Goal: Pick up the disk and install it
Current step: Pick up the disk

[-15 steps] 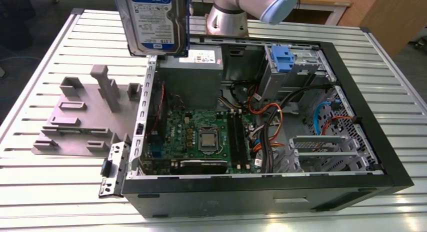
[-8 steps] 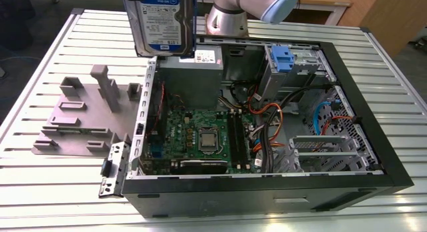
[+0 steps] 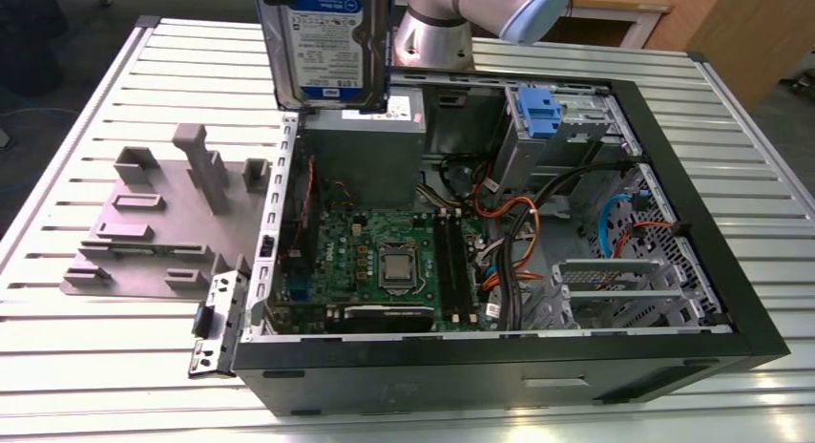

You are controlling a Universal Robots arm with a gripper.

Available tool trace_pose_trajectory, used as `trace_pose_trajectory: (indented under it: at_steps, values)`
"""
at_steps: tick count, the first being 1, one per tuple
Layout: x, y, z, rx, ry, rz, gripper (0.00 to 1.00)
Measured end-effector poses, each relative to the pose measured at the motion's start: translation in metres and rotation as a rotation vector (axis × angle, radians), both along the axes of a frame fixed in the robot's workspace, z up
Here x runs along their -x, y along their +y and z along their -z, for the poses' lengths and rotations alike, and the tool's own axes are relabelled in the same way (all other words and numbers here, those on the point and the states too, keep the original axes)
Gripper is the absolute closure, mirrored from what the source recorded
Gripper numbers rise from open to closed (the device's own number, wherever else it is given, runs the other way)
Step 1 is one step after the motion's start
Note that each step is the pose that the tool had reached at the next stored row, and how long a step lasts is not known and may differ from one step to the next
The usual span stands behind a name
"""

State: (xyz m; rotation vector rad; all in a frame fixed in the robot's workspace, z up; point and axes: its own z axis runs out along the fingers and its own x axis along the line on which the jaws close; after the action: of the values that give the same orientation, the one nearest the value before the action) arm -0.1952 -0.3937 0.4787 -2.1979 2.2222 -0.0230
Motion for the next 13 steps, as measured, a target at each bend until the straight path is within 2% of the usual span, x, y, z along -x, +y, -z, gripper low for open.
trace_pose_trajectory:
  at_steps: [13]
  values:
    - [-0.0272,-0.0011,0.0017,0.0000,0.0000,0.000,0.64]
